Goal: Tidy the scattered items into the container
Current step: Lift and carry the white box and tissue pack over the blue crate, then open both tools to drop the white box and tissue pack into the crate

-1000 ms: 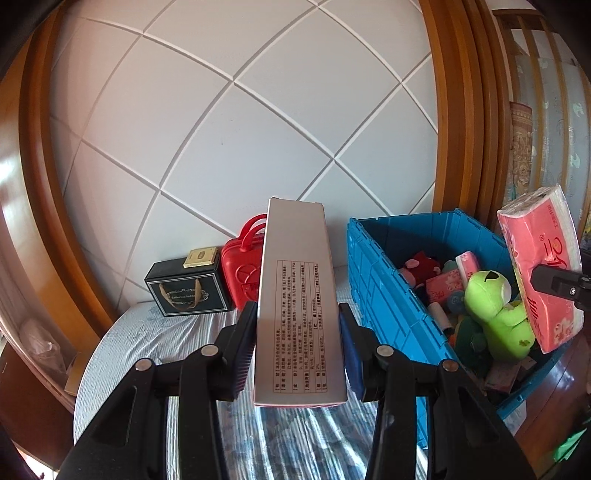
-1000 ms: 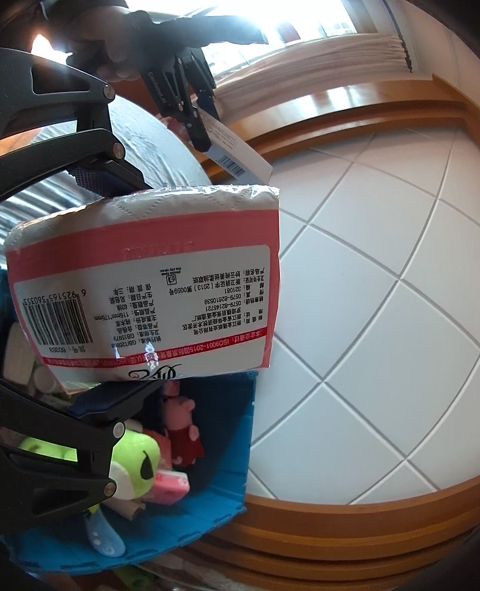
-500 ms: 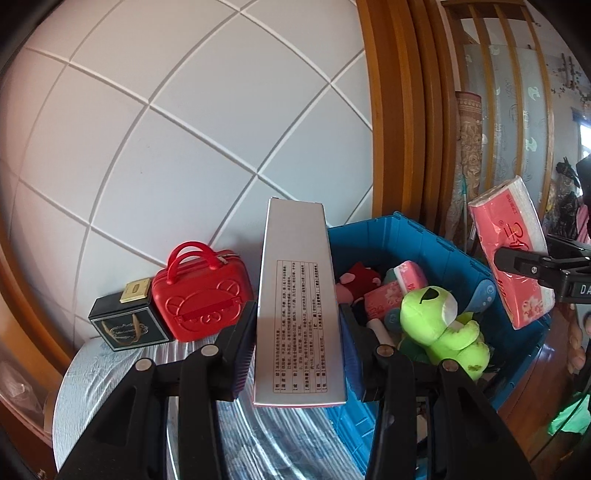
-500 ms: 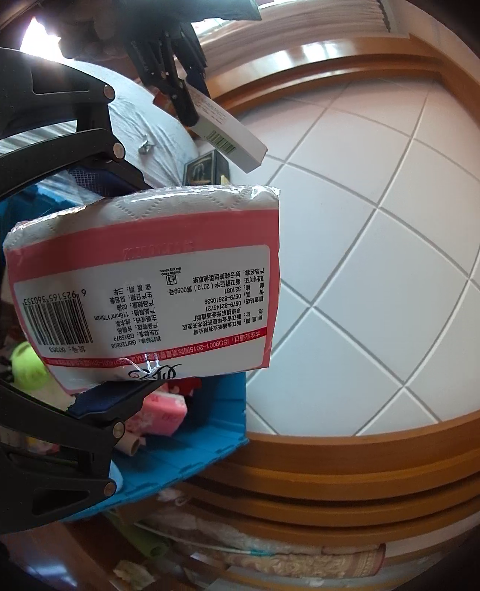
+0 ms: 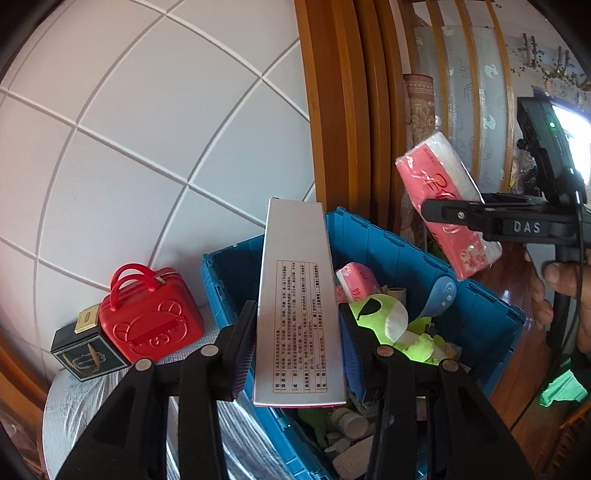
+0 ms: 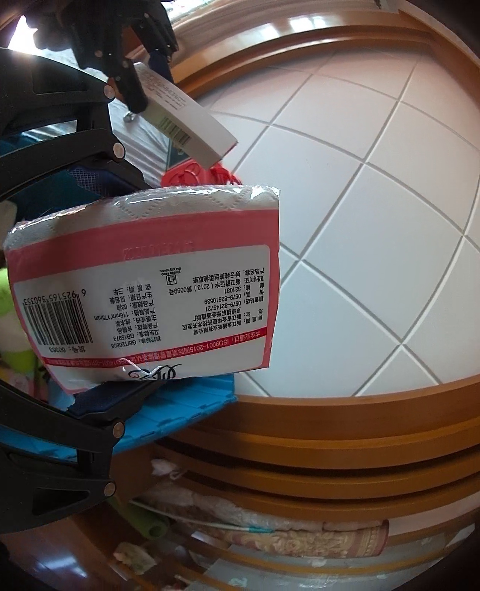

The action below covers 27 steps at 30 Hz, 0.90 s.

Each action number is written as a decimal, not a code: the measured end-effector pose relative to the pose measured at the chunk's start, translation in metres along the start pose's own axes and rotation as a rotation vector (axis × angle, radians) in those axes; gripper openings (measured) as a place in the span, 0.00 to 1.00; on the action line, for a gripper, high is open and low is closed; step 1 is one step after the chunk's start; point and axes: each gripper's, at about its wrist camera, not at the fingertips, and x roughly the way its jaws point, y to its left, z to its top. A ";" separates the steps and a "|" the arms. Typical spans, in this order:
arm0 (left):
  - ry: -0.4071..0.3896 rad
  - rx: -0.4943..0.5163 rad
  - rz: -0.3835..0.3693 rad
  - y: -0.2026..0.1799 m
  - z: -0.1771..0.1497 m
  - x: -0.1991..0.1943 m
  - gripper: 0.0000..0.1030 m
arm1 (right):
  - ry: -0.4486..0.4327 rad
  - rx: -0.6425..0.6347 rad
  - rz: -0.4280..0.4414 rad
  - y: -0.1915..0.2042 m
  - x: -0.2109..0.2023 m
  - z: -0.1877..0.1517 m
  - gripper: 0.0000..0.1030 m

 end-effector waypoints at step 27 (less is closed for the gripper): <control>0.060 0.018 -0.141 -0.011 0.006 0.070 0.40 | -0.002 -0.054 0.020 -0.017 0.099 0.066 0.81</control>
